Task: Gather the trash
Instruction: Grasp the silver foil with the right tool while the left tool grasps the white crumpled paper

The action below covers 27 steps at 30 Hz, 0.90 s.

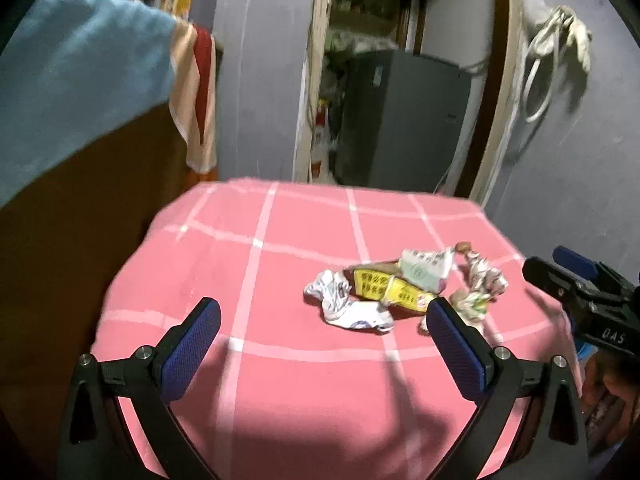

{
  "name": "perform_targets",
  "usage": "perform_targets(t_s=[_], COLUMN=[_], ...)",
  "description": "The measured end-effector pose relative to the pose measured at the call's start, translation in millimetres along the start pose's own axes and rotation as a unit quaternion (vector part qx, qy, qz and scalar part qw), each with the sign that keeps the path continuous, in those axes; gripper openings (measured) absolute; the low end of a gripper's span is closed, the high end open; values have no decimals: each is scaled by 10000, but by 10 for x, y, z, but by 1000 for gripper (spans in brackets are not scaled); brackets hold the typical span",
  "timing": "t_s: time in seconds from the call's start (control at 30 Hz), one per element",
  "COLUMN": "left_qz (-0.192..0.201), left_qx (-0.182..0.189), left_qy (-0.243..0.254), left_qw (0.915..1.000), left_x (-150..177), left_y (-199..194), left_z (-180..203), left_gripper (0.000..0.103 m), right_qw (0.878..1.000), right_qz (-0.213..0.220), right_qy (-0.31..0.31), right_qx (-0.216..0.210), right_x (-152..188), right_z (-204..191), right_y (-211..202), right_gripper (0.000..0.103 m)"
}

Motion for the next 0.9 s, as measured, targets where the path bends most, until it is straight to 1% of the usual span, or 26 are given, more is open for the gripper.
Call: perform_targets(t_s=[0.07, 0.2, 0.27, 0.33, 0.4, 0.47, 0.5, 0.53, 0.67, 0.73, 0.77, 0.83, 0.9], left_qz=[-153, -288, -332, -420, -500, -597, -663, -724, -885, -956, -1012, -1061, -1065], left_qx=[33, 161, 176, 197, 226, 284, 319, 330, 346, 330, 305, 249, 198], left_qy=[-43, -86, -70, -68, -68, -48, -24, 5, 143, 209, 239, 274, 287], left_qw=[9999, 9994, 9993, 9989, 9985, 9978, 9973, 9968, 9954, 9947, 9941, 9937, 9937], left_x=[-4, -40, -65, -94, -106, -113, -109, -94, -59, -48, -40, -23, -22], left_y=[81, 186, 234, 290, 342, 407, 440, 458, 540, 572, 594, 617, 619], left_z=[-5, -4, 7, 14, 21, 22, 29, 42, 92, 118, 126, 139, 138], left_gripper=[98, 95, 90, 82, 82, 76, 71, 69, 66, 57, 55, 45, 40], right_qw=[9999, 9988, 9978, 9971, 9961, 9953, 9947, 9942, 9920, 9909, 9904, 9896, 9892], right_qz=[-161, -495, -651, -751, -868, -955, -1011, -1052, -1227, -1308, -1341, -1377, -1387], right_qy=[-6, 13, 31, 58, 83, 95, 105, 115, 154, 162, 166, 190, 224], right_qx=[10, -67, -100, -115, -134, -157, -168, -179, -242, -272, -299, -357, -412], right_x=[-3, 22, 40, 57, 71, 77, 83, 84, 90, 96, 100, 91, 92], right_z=[-6, -19, -20, -22, -22, -18, -14, -7, 2, -1, -5, -4, 3], right_y=[89, 258, 335, 402, 466, 506, 534, 558, 651, 686, 704, 730, 739], right_gripper=[81, 77, 75, 74, 73, 65, 62, 59, 58, 57, 55, 52, 48])
Point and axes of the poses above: each gripper's, at about its wrist camera, not at the fingertips, and y roughly the way its jaws point, z to its right, x to its underside, the point moved 6 cm from there along y, roughly the way its jaws point, and after that the axes turned 6 degrees about -z, right-handed, at the moved point
